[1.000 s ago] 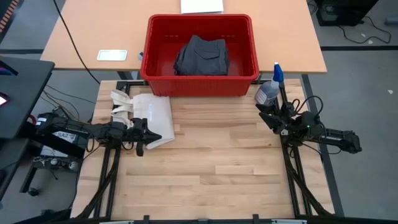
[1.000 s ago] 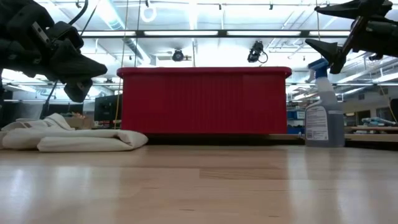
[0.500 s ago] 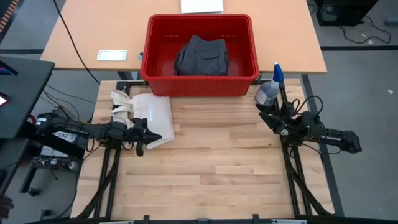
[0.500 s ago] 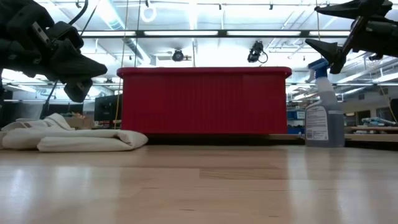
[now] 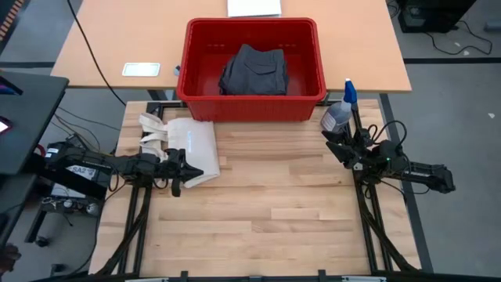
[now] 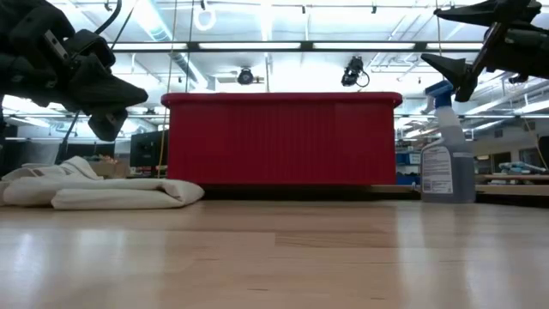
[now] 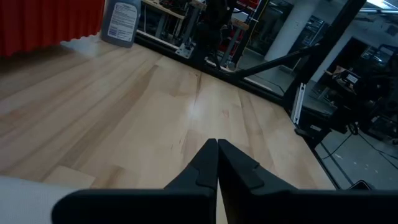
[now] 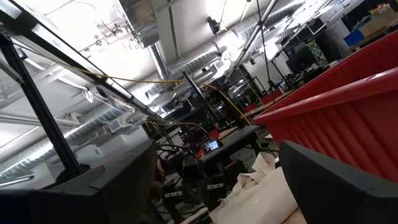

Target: Sort clothes

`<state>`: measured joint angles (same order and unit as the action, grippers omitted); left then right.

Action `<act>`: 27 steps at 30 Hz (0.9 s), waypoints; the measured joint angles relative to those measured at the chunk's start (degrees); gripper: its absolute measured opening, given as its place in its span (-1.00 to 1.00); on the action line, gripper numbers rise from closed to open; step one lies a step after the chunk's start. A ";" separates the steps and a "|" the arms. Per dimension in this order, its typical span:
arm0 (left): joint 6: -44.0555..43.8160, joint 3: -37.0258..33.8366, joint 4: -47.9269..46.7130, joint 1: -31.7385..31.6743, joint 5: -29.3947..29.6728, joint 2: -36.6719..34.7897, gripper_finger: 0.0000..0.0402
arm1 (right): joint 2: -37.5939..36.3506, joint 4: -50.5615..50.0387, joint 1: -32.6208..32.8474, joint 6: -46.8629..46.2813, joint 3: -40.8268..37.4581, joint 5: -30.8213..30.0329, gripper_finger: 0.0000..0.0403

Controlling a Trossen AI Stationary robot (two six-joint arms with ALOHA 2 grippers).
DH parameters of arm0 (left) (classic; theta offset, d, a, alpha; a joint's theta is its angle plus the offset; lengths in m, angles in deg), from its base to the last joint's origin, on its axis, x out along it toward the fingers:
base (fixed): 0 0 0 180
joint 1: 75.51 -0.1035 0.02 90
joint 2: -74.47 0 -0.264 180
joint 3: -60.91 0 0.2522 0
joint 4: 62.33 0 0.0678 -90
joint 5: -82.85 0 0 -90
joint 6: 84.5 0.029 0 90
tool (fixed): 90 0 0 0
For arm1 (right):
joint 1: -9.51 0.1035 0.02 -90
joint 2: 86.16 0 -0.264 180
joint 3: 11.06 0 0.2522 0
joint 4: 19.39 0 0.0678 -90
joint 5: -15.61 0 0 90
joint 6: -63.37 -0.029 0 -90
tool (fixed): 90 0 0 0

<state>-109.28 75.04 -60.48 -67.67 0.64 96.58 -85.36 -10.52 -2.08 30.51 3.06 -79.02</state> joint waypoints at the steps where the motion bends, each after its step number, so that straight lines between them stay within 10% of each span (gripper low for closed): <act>1: 0.00 0.00 0.00 0.01 0.02 0.00 -0.93 | -0.02 0.00 0.02 0.02 0.00 0.00 0.72; 27: 0.00 -0.01 -0.01 0.02 0.02 0.00 -0.93 | 0.00 -0.01 0.02 0.01 0.00 0.00 0.72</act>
<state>-109.28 75.03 -60.49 -67.65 0.66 96.58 -85.36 -10.53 -2.06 30.52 3.06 -79.02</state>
